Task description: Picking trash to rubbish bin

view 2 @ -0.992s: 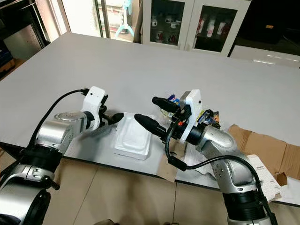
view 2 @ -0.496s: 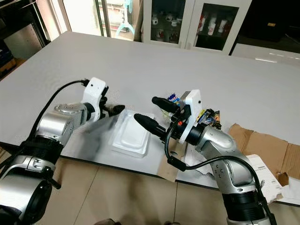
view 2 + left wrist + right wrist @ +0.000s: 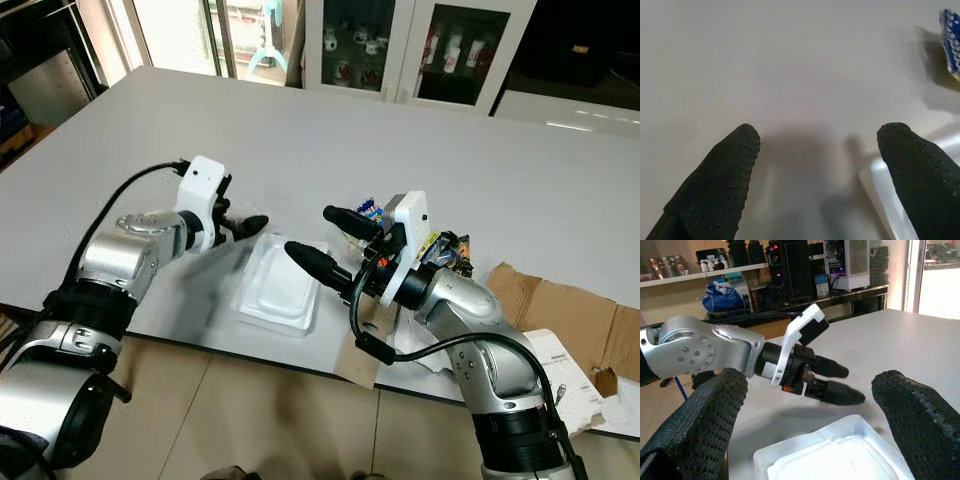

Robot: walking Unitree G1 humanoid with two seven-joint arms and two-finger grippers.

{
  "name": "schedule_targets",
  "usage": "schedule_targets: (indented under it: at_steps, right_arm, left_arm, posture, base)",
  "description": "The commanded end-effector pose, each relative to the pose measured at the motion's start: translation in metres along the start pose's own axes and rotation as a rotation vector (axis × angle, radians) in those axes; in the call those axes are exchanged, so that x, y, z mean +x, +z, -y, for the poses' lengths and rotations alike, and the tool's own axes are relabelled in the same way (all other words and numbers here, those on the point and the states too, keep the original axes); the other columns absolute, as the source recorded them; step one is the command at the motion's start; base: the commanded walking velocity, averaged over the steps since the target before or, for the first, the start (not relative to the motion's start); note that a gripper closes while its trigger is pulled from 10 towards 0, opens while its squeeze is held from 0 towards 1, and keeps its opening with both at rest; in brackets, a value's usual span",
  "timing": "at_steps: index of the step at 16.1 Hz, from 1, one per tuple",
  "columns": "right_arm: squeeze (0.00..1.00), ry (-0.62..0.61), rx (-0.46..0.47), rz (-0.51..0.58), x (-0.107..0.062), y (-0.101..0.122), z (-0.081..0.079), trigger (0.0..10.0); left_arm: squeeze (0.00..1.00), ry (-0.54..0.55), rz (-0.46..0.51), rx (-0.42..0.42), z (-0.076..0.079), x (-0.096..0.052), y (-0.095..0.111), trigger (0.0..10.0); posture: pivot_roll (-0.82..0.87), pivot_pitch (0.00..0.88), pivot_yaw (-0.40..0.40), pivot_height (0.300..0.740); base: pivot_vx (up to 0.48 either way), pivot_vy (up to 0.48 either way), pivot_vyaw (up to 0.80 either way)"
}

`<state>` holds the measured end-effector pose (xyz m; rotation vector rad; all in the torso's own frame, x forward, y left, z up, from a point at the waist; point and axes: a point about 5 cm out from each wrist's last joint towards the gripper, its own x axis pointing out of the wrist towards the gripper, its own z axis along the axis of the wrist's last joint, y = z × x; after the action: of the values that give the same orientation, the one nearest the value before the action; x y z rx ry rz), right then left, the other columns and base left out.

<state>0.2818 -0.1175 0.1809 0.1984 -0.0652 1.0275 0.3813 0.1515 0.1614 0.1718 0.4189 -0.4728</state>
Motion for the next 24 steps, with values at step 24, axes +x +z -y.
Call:
schedule_targets:
  at_steps: [24]
  right_arm:
    - [0.00, -0.005, 0.004, 0.013, 0.003, 0.000, -0.004, 10.0]
  left_arm:
    - [0.00, -0.057, -0.081, 0.064, 0.020, 0.011, -0.018, 10.0]
  posture:
    - [-0.05, 0.075, 0.005, 0.740]
  base:
    - [0.000, 0.000, 0.00]
